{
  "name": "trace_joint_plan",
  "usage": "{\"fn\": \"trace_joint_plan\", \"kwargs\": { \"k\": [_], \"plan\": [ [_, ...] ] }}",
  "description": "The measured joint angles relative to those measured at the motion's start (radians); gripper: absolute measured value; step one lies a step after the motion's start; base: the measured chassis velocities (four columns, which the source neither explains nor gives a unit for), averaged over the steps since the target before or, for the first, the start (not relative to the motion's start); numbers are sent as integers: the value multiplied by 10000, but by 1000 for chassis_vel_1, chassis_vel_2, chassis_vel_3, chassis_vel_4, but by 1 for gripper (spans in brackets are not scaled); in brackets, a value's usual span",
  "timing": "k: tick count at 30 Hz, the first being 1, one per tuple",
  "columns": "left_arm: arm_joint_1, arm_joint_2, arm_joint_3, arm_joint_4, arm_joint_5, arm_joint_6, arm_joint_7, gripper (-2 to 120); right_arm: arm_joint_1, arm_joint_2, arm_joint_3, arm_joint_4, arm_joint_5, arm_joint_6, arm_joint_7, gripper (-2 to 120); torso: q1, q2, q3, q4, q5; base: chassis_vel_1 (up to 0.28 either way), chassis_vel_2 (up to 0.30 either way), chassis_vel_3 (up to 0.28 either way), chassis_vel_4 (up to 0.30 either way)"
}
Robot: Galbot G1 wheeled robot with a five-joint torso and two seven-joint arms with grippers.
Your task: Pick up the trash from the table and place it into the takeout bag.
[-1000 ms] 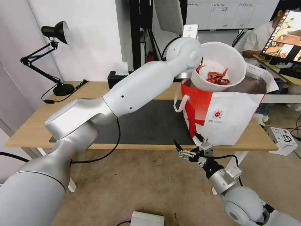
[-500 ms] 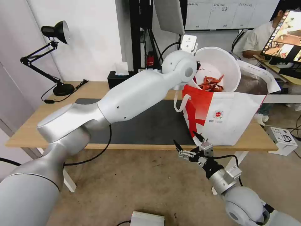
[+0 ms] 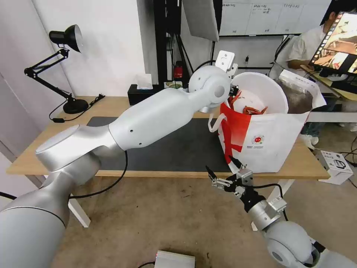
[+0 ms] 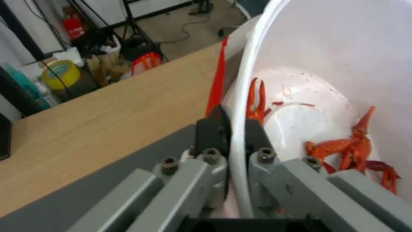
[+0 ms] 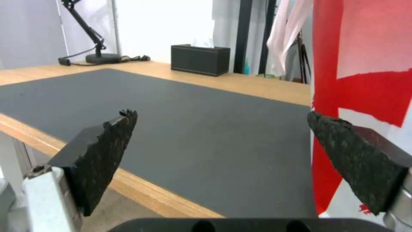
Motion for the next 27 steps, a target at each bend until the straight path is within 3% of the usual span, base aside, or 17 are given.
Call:
{"fn": "trace_joint_plan", "kwargs": {
  "k": [11, 14, 16, 18, 20, 22, 23, 27],
  "plan": [
    [80, 312, -32, -449, -491, 120, 57, 47, 0, -1, 0, 0, 0, 0, 0, 100, 0, 1, 0, 0, 1, 0, 0, 0, 0],
    [134, 625, -137, -761, -201, -341, 238, 63, 0, -1, 0, 0, 0, 0, 0, 100, 0, 0, 0, -2, 2, 0, 0, 0, 0],
    [152, 717, -135, -846, 13, -473, 257, 64, 0, -1, 0, 0, 0, 0, 0, 100, -1, 0, 0, -2, 1, 0, 0, 0, 0],
    [254, 1384, -103, -1306, 995, -1287, 519, 78, 0, 0, 0, 0, 0, 0, 0, 100, 0, 0, 0, -1, 1, 0, 0, 0, 0],
    [283, 1528, -111, -1405, 1132, -1443, 561, 79, 1, 0, 0, 0, 0, 0, 0, 100, 0, 0, 0, 0, 1, 0, 0, 0, 0],
    [492, 2369, -280, -1907, 1798, -2209, 835, 91, 1, 0, 0, 0, 0, 0, 0, 100, 0, 0, 0, -1, -1, 0, 0, 0, 0],
    [492, 2369, -280, -1907, 1798, -2209, 835, 91, 1, 0, 0, 0, 0, 0, 0, 100, 0, 0, 0, -1, -1, 0, 0, 0, 0],
    [1340, 4054, -966, -2861, 2731, -3077, 1364, 99, 0, 0, 0, 0, 0, 0, 0, 100, -1, 0, 0, -3, -2, 0, 0, 0, 0]
  ]
}}
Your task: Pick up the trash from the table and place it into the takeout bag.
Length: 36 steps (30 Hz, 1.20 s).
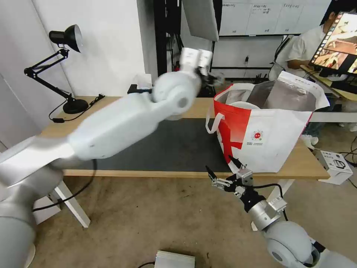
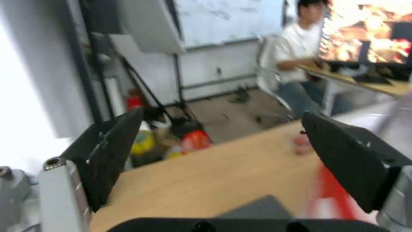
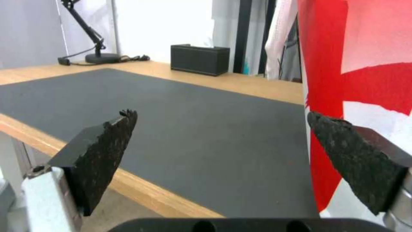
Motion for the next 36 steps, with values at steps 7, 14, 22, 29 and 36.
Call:
{"fn": "trace_joint_plan", "kwargs": {
  "k": [7, 14, 22, 29, 36],
  "plan": [
    [3223, 2818, -2158, -1503, 1439, -1077, 1259, 100, 0, -1, 0, 0, 0, 0, -1, 100, -1, 0, 0, 8, -7, 0, 0, 0, 0],
    [7084, 3916, -4767, -2481, 2923, -1638, 2034, 100, 1, -1, 1, -1, 1, 0, 0, 100, -1, 0, -1, 2, -3, 0, 0, 0, 0],
    [10140, 4111, -6803, -3304, 3811, -2144, 1860, 100, 1, 0, 0, -1, 1, 0, 0, 100, -2, 1, -1, 5, 4, 0, 0, 0, 0],
    [11074, 3487, -6881, -3391, 4748, -2365, 1663, 100, 0, -1, 0, -1, 0, 0, 0, 100, -1, 0, -1, 1, 4, 0, 0, 0, 0],
    [12956, 2960, -7941, -3561, 5791, -2784, 1686, 100, 0, -1, 0, -1, 0, 0, 0, 100, 0, 0, 0, 3, 3, 0, 0, 0, 0]
  ]
}}
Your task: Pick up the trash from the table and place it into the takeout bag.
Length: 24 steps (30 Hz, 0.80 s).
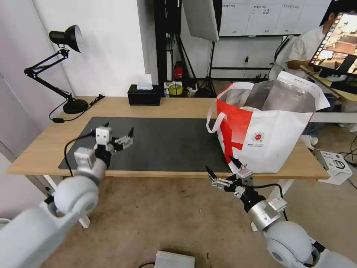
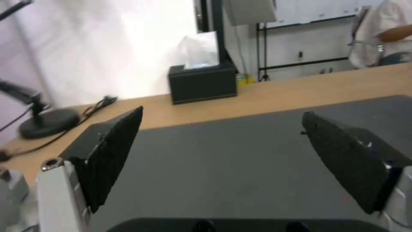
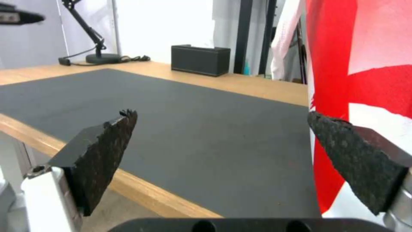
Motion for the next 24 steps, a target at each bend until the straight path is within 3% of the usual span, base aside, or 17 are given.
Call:
{"fn": "trace_joint_plan", "kwargs": {
  "k": [6, 12, 24],
  "plan": [
    [1924, -600, -1166, -412, 398, -294, 143, 100, 0, 0, 0, 0, 0, 0, 0, 100, 1, -1, 0, 0, 0, 0, 0, 0, 0],
    [2933, -1059, -1641, -884, 395, -422, 155, 100, 0, 1, 0, 0, 0, 0, 0, 100, -1, 0, 0, -1, 1, 0, 0, 0, 0],
    [3888, -1593, -2042, -1278, 765, -547, 291, 100, 0, 0, 0, 0, 0, 0, 0, 100, 0, 0, 0, -1, 1, 0, 0, 0, 0]
  ]
}}
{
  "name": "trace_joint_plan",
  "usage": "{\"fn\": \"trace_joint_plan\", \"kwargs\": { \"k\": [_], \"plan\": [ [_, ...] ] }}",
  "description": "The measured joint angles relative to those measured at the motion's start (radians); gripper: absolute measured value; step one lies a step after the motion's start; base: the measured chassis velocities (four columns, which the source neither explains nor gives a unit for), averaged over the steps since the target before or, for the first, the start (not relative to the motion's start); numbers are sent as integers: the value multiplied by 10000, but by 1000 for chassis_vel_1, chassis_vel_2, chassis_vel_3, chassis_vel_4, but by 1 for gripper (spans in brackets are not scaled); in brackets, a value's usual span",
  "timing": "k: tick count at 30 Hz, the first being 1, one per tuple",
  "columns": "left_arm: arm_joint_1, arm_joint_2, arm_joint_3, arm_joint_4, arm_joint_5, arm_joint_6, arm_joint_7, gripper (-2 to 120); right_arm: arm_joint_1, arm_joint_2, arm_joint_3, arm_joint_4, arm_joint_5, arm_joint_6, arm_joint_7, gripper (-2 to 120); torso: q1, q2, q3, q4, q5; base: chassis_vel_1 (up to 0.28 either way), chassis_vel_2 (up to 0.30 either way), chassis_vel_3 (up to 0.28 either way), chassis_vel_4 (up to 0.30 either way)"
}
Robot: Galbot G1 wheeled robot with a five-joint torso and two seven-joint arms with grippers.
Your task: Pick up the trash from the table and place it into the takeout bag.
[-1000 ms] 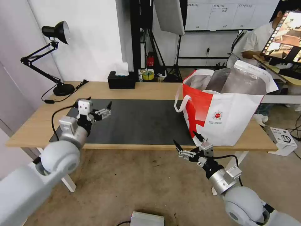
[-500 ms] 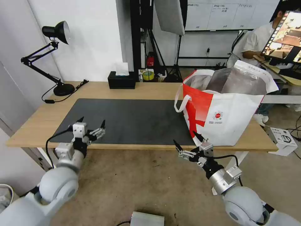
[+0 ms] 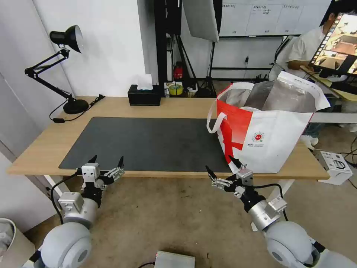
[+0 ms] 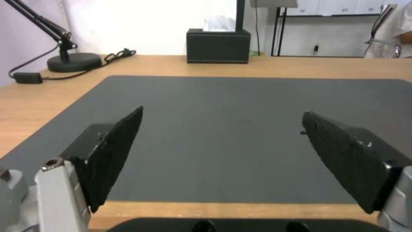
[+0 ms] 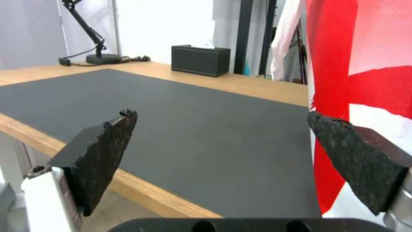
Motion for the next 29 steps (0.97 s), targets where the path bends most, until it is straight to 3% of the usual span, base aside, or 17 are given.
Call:
{"fn": "trace_joint_plan", "kwargs": {
  "k": [29],
  "plan": [
    [-4, -57, 20, -83, -114, 25, 40, 100, 0, 0, 0, 0, 0, 0, 0, 100, 1, -1, 1, 0, -1, 0, 0, 0, 0]
  ]
}}
